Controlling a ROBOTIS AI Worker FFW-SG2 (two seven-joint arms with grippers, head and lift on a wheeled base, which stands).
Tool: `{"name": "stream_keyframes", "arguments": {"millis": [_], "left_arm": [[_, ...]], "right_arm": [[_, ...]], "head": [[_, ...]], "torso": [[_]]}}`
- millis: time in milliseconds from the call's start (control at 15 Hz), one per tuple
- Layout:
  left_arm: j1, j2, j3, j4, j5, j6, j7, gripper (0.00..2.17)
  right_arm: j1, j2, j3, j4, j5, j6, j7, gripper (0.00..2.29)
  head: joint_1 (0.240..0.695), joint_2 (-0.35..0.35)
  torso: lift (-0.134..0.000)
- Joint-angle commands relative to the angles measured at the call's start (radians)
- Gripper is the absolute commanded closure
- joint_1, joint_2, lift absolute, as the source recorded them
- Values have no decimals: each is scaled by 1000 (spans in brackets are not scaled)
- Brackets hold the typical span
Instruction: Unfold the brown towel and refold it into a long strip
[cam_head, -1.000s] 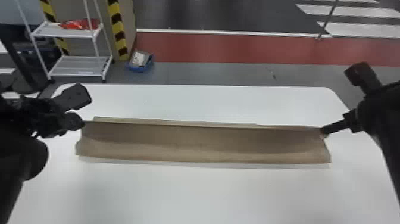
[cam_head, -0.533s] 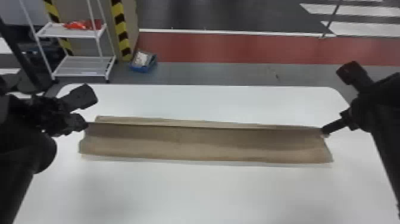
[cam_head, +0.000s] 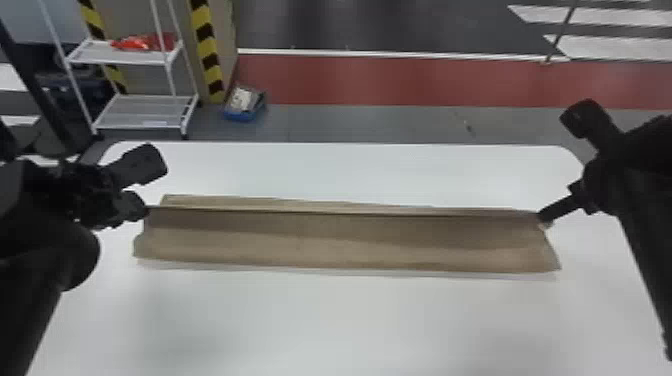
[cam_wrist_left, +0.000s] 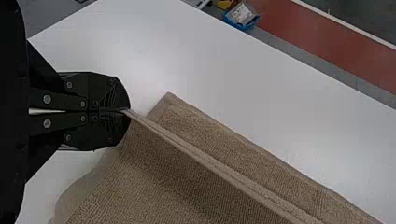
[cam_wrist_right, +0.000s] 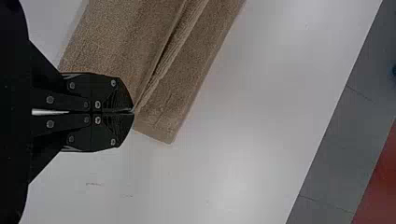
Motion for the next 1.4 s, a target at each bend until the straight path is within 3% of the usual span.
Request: {"name": "stream_keyframes", "arguments": {"millis": [0,400,533,600,667,733,800,867,1200,1333], "left_arm": [[1,3,0,0,0,0,0,2105],[1,5,0,2,-2,0,-3,2105],[4,3,0,2,-2,0,-5,2105],[5,3,0,2,-3,0,-5,2105],[7,3,0,2,-3,0,-5,2105],[8,3,0,2,-3,0,-5,2105],[10,2,-2,2,-3,0,-5,2105],[10,2,-2,2,-3,0,-3,2105],[11,0,-2,2,-3,0,1,2105],[14,0,-2,2,-2,-3,12,2105]], "right_arm": [[-16,1,-1,5,0,-2,6,2010],[-38,14,3,43,14,-32,6,1997],[-39,24,3,54,23,-29,6,1787],[-39,34,2,57,40,-29,6,1487],[-38,37,2,61,44,-20,6,1021],[-33,41,2,63,47,-14,6,306],[-29,49,3,63,64,-11,6,-2],[-27,55,3,63,72,-2,0,-2],[-26,63,12,63,75,99,-149,49],[-23,66,14,63,81,112,-172,49]], "head": [[695,-44],[695,-39],[695,-36],[695,-35],[695,-34],[695,-33],[695,-32],[695,-31],[695,-41],[695,-56]], "torso": [[-123],[-123],[-123],[-123],[-123],[-123],[-123],[-123],[-123],[-123]]}}
